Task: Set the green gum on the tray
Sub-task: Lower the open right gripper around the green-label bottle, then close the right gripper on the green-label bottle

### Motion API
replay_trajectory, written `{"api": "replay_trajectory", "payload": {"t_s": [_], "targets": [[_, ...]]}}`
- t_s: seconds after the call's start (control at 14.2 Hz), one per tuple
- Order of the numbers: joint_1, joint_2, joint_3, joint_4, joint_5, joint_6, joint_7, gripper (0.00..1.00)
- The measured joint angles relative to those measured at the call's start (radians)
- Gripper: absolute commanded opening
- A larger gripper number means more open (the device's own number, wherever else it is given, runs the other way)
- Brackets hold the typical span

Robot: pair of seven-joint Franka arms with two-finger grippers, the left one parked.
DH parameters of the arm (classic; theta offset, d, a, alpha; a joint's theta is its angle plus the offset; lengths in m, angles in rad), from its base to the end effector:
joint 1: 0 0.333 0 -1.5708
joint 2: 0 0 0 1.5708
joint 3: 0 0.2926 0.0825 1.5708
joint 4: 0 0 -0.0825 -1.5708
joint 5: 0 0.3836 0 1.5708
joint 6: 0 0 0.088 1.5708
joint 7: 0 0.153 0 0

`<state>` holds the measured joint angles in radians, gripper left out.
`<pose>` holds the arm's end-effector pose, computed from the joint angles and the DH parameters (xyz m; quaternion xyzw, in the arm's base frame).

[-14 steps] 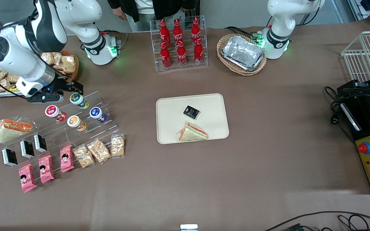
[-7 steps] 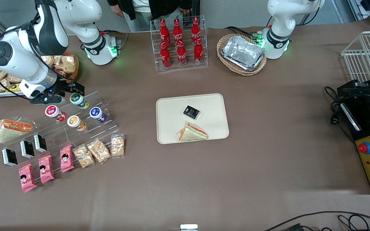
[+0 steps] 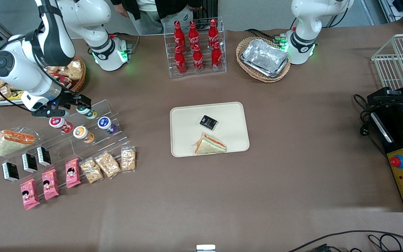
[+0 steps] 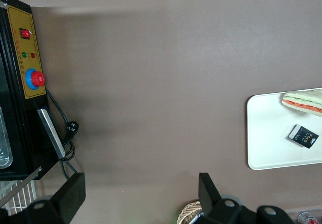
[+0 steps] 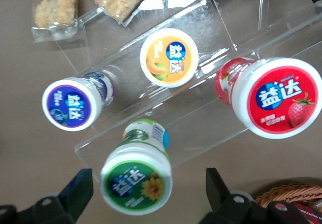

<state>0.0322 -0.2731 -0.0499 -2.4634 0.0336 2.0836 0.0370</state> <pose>0.4320 -0.0036 0.3199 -0.9977 0.0350 0.0538 0.0203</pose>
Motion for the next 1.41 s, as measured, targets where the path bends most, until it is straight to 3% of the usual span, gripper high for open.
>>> {"api": "replay_trajectory", "payload": {"t_s": [0.77, 1.12, 1.41], "targets": [[-0.001, 0.018, 0.001, -0.017, 0.015, 0.053, 0.043, 0.99], [0.003, 0.028, 0.005, -0.017, 0.015, 0.062, 0.061, 0.76], [0.003, 0.028, 0.007, -0.017, 0.015, 0.062, 0.073, 0.69]]}}
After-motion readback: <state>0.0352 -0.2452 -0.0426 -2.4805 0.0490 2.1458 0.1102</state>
